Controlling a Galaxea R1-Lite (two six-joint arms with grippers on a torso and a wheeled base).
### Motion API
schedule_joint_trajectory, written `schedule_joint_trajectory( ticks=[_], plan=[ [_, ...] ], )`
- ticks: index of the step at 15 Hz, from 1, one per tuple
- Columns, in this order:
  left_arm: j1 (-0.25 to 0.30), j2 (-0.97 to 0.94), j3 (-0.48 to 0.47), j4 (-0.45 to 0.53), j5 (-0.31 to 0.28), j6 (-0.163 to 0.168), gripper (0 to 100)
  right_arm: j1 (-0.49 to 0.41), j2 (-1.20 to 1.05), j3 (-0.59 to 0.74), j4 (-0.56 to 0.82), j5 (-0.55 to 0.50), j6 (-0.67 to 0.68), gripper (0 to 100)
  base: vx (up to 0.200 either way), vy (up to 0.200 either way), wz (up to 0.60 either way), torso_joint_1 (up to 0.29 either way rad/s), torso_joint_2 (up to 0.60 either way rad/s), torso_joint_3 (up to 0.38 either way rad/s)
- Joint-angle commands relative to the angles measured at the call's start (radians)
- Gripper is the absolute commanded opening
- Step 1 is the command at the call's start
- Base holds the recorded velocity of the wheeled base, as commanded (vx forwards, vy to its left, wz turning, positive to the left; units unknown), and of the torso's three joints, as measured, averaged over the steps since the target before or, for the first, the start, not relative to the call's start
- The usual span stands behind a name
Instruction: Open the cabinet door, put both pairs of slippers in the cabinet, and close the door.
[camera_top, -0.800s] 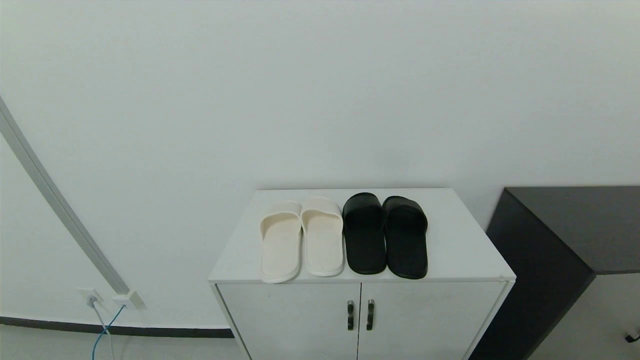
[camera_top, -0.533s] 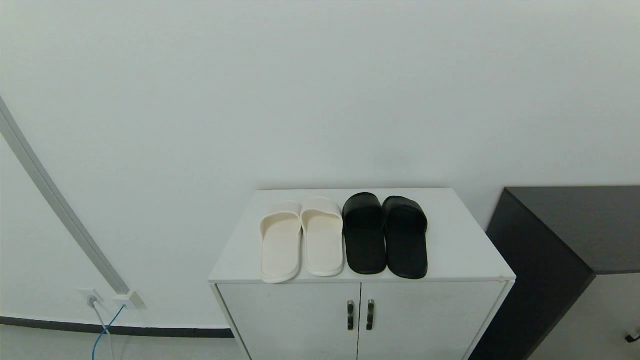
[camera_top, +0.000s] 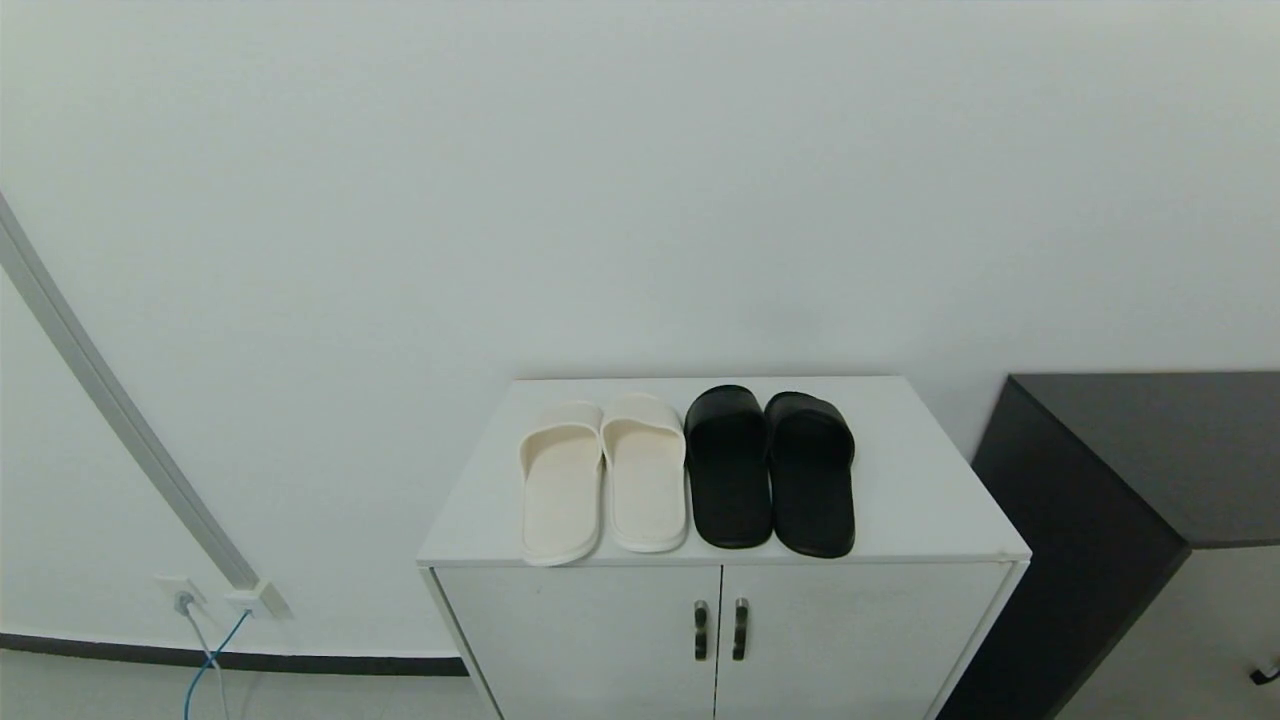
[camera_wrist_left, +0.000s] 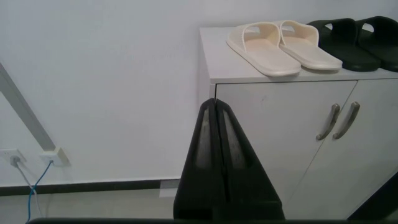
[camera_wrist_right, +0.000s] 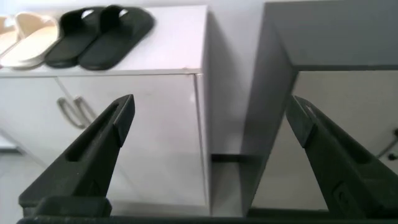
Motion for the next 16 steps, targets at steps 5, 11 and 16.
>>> schedule_joint_trajectory(
  ticks=[5,11,16],
  plan=[
    [0.0,0.0,0.0,0.0,0.001,0.0,0,0.113,0.453,-0.153,-0.146,0.056,0.01,100,0.0,0.0,0.0,0.0,0.0,0.0],
    [0.0,0.0,0.0,0.0,0.001,-0.001,0,0.54,0.798,-0.279,-0.335,-0.201,0.116,100,0.0,0.0,0.0,0.0,0.0,0.0],
    [0.0,0.0,0.0,0.0,0.001,-0.003,0,0.753,1.05,-0.473,-0.363,-0.359,0.188,100,0.0,0.0,0.0,0.0,0.0,0.0]
  ],
)
